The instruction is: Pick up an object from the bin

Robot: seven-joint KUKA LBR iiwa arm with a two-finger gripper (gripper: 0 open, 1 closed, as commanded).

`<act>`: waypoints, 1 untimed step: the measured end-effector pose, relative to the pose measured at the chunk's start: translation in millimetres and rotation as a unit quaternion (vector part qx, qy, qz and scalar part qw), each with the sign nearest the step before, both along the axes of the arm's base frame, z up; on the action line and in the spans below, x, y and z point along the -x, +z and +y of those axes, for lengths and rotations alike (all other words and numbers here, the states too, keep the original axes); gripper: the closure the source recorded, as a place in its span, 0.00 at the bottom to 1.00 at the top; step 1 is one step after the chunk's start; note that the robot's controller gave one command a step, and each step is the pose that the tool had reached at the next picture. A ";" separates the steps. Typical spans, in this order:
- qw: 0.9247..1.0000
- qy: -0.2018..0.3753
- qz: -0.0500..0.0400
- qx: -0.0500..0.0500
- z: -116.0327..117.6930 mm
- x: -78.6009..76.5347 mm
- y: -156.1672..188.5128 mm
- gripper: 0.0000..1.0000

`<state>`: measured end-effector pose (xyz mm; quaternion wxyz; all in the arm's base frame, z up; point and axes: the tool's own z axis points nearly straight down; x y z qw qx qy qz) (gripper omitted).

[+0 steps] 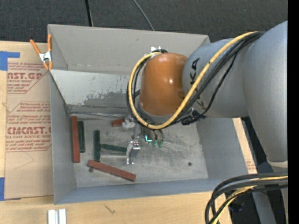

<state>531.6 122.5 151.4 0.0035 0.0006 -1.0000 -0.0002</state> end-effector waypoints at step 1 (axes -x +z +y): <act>1.000 -0.001 -0.004 -0.001 -0.4 -2.1 3.8 0.00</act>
Offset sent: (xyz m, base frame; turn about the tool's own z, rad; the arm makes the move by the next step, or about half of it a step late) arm 0.0134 0.0021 -0.0814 0.1075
